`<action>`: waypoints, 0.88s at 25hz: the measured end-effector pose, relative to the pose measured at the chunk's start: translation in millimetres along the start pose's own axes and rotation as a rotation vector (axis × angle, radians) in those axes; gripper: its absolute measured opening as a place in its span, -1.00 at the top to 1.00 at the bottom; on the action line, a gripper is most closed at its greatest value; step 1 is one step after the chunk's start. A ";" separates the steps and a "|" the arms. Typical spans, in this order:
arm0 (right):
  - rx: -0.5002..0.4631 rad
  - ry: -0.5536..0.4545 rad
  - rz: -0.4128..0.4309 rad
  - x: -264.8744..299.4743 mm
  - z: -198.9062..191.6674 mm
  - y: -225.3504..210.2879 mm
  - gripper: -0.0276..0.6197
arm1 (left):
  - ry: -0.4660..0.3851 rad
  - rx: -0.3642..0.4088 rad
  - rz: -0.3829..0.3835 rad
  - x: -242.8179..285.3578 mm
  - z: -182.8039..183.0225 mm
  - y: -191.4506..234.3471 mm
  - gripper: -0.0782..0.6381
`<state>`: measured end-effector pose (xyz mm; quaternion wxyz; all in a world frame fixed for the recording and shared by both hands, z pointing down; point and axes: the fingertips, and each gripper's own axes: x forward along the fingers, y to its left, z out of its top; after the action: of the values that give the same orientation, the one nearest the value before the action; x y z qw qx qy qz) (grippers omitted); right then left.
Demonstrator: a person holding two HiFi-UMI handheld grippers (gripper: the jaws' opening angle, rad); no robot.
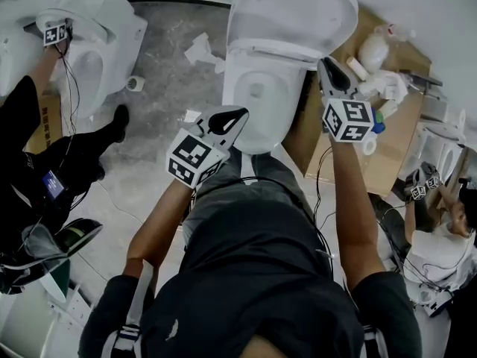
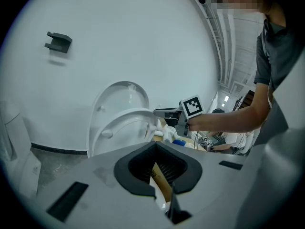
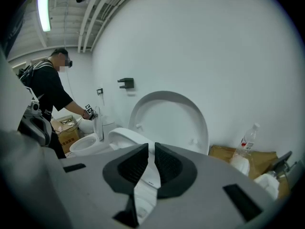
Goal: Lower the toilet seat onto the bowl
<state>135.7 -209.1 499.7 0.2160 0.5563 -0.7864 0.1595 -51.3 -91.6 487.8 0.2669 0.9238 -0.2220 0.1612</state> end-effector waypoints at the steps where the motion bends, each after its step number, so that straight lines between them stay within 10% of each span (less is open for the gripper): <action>1: 0.002 0.000 -0.006 -0.5 -0.6 0.5 0.78 | 0.000 0.000 0.001 -0.7 -0.6 0.7 0.77; 22: 0.053 0.098 0.010 -41.4 -38.0 31.8 0.84 | -0.002 -0.017 0.017 5.1 2.5 1.7 0.77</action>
<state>123.8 -146.6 510.5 0.2386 0.5493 -0.7733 0.2081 -47.4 -95.9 488.6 0.2731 0.9197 -0.2316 0.1608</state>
